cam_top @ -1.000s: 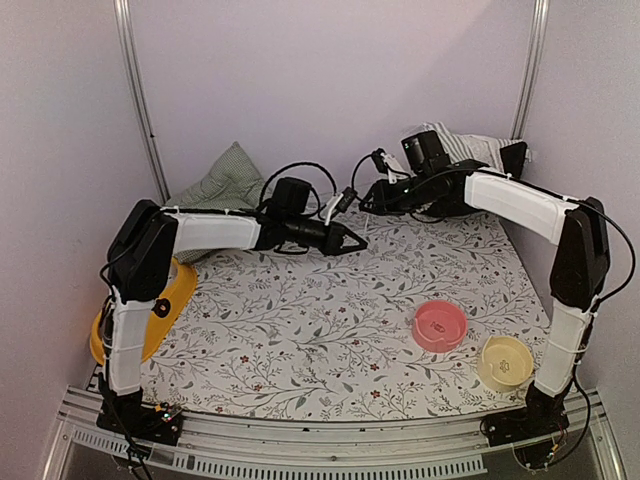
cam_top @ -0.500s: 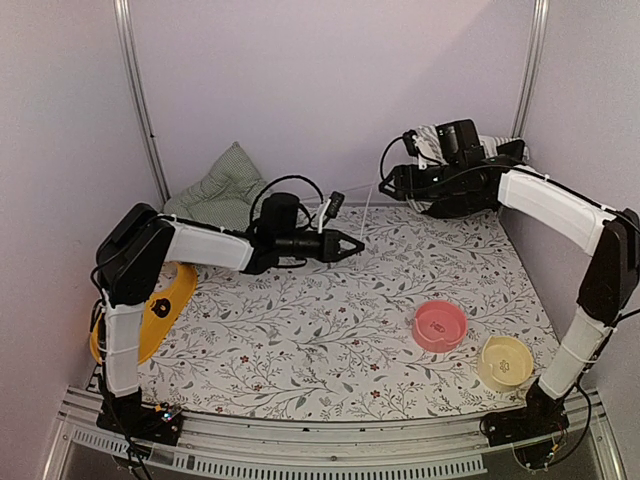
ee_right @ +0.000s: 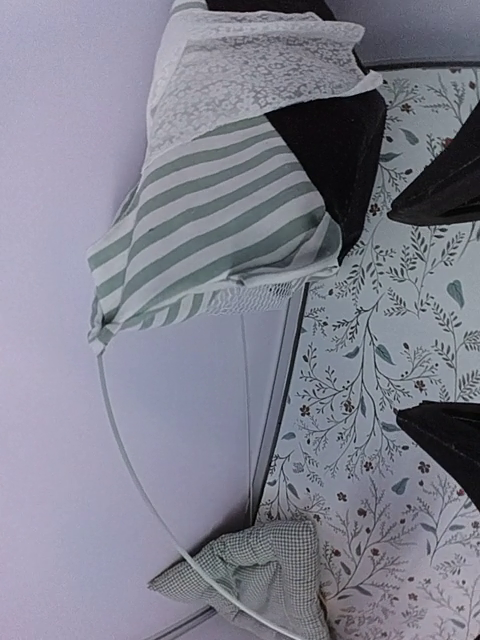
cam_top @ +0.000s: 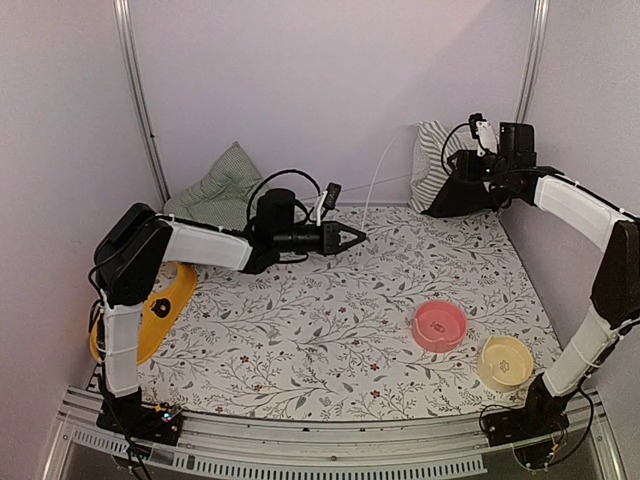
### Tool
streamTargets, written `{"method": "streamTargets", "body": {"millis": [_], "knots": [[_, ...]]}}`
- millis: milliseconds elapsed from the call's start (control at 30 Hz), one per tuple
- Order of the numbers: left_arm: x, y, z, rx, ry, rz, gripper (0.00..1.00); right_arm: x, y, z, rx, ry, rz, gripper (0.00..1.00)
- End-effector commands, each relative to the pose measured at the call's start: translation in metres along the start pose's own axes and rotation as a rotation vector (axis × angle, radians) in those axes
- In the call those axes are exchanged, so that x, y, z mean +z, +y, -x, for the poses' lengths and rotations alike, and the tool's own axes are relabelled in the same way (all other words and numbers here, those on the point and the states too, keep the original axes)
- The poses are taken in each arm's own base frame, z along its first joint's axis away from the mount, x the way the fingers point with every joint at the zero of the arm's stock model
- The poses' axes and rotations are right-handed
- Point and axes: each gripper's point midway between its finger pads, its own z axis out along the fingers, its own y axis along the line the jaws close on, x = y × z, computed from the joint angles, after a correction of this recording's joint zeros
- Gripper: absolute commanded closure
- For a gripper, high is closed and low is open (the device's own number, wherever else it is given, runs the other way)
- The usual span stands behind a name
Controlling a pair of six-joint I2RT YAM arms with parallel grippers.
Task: Set up the pet tent
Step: Pass from the right arm to the left
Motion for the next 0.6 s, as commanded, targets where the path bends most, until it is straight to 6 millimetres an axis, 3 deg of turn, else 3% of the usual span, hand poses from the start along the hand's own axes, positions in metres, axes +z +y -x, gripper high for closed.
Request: {"method": "streamTargets", "body": {"millis": [0, 133, 300, 567], "knots": [[0.0, -0.021, 0.034, 0.079, -0.086, -0.04, 1.0, -0.001, 0.012, 0.045, -0.298, -0.256, 0.006, 0.37], [0.001, -0.024, 0.036, 0.081, -0.088, -0.048, 1.0, 0.017, 0.009, 0.058, -0.447, -0.306, -0.024, 0.39], [0.001, -0.028, 0.038, 0.085, -0.09, -0.056, 1.0, 0.033, 0.008, 0.04, -0.542, -0.273, -0.013, 0.41], [0.001, -0.032, 0.041, 0.09, -0.093, -0.072, 1.0, 0.027, -0.012, 0.011, -0.637, -0.351, -0.075, 0.42]]}}
